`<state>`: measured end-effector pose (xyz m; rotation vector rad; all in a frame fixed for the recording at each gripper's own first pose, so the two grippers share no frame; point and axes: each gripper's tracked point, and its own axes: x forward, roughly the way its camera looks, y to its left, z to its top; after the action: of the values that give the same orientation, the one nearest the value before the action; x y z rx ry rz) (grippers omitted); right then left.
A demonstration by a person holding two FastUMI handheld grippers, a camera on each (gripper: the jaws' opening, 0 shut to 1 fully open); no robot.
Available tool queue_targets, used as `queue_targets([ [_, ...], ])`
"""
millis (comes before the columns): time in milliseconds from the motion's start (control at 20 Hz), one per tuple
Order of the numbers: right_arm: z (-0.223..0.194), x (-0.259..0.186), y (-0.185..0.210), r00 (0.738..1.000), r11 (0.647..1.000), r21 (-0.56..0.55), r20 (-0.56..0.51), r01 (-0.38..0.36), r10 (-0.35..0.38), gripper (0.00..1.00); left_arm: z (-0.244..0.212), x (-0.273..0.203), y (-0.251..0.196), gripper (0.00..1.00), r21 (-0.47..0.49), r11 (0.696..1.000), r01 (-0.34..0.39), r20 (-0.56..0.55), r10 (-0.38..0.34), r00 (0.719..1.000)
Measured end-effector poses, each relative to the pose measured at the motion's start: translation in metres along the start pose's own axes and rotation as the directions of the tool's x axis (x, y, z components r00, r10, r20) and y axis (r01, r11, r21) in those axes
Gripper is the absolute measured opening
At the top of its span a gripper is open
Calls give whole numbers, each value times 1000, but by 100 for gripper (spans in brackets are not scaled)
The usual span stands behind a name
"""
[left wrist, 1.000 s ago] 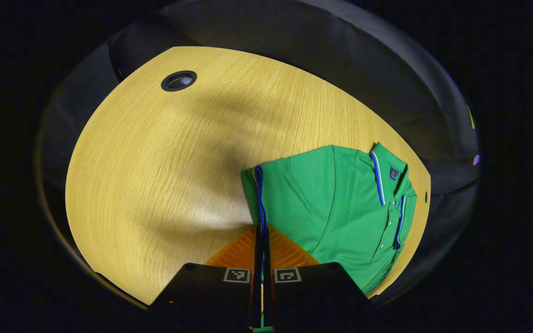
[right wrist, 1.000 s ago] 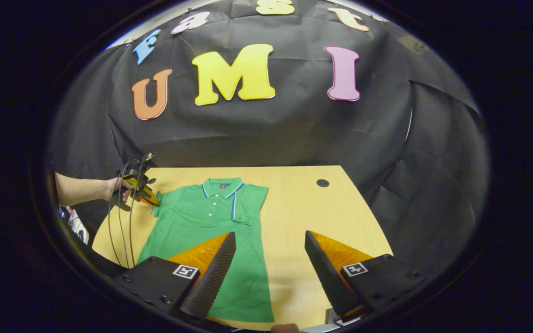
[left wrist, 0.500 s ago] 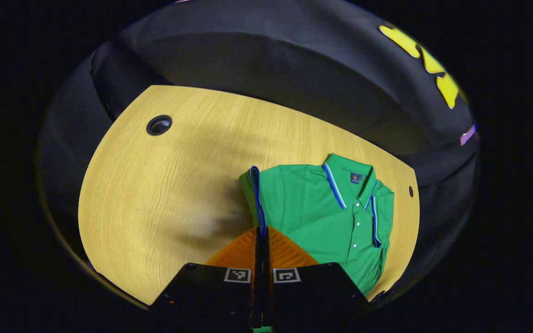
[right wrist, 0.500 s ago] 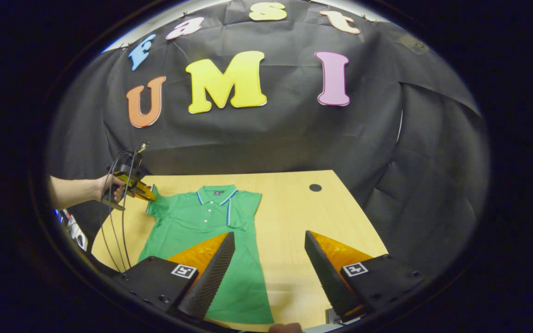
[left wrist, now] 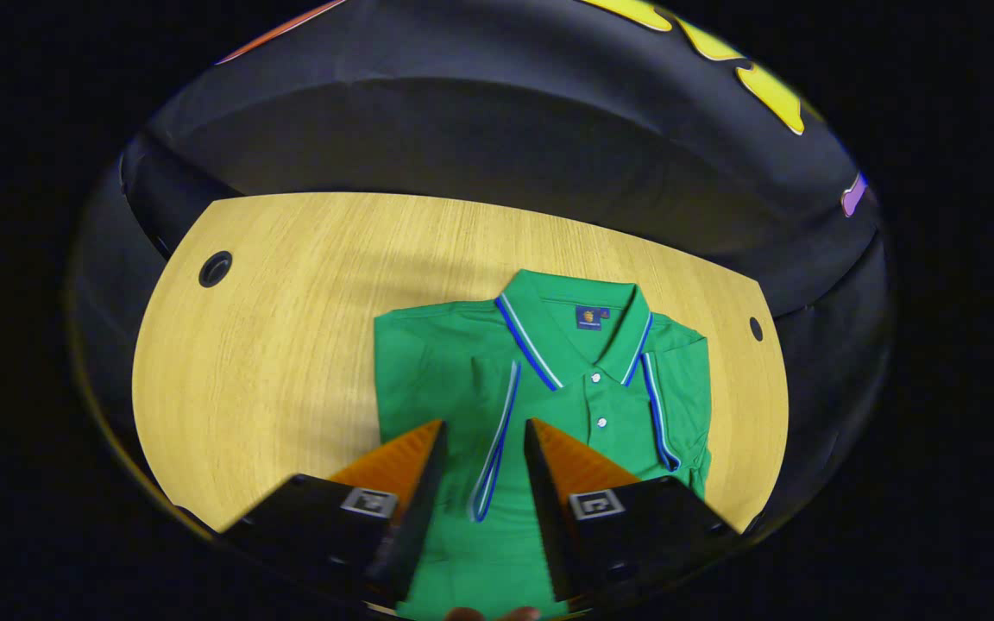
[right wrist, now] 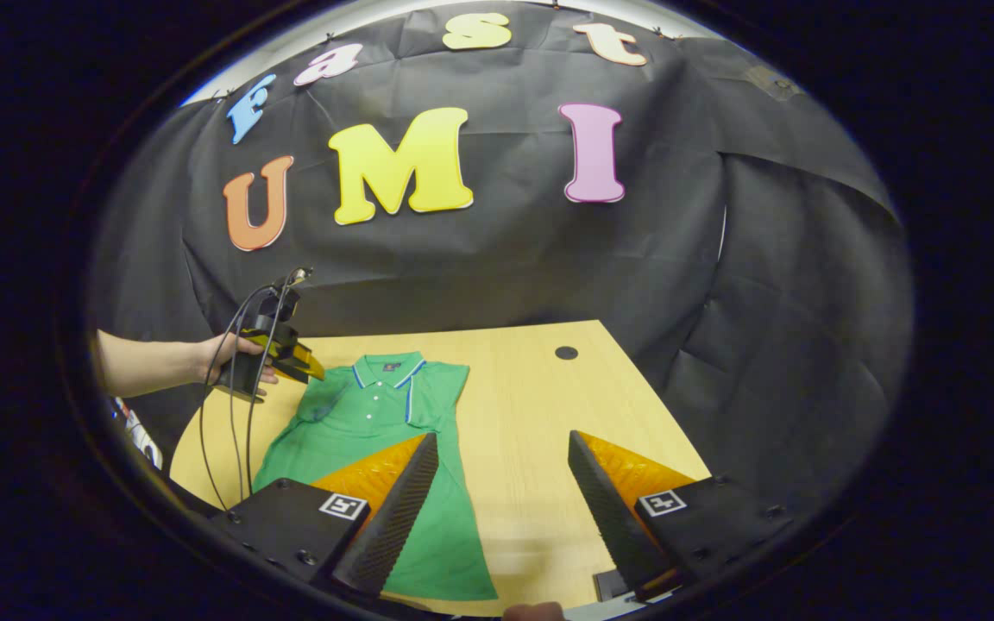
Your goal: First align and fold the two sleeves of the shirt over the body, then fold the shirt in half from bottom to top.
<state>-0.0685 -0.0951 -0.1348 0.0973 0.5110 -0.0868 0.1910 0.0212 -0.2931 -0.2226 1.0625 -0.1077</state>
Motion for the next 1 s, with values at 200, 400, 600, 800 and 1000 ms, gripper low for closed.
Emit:
queue_targets([
  [200,-3,9,8,999,999,-28,-18,-27,27,93,-2,-15,-1,98,-21,1000,-12,43,13,999],
  [400,-4,22,32,995,991,-87,-35,-98,95,94,-9,-59,7,98,-5,1000,-4,126,4,992],
  [600,-16,33,60,979,970,-147,-78,-196,186,98,-34,-119,21,98,-23,999,32,212,-26,977],
  [800,-40,28,72,959,938,-214,-137,-273,248,94,-87,-177,55,100,72,997,-36,283,14,959],
  [1000,-88,21,63,921,894,-266,-251,-361,297,98,-183,-203,67,99,172,984,-39,224,-1,975],
])
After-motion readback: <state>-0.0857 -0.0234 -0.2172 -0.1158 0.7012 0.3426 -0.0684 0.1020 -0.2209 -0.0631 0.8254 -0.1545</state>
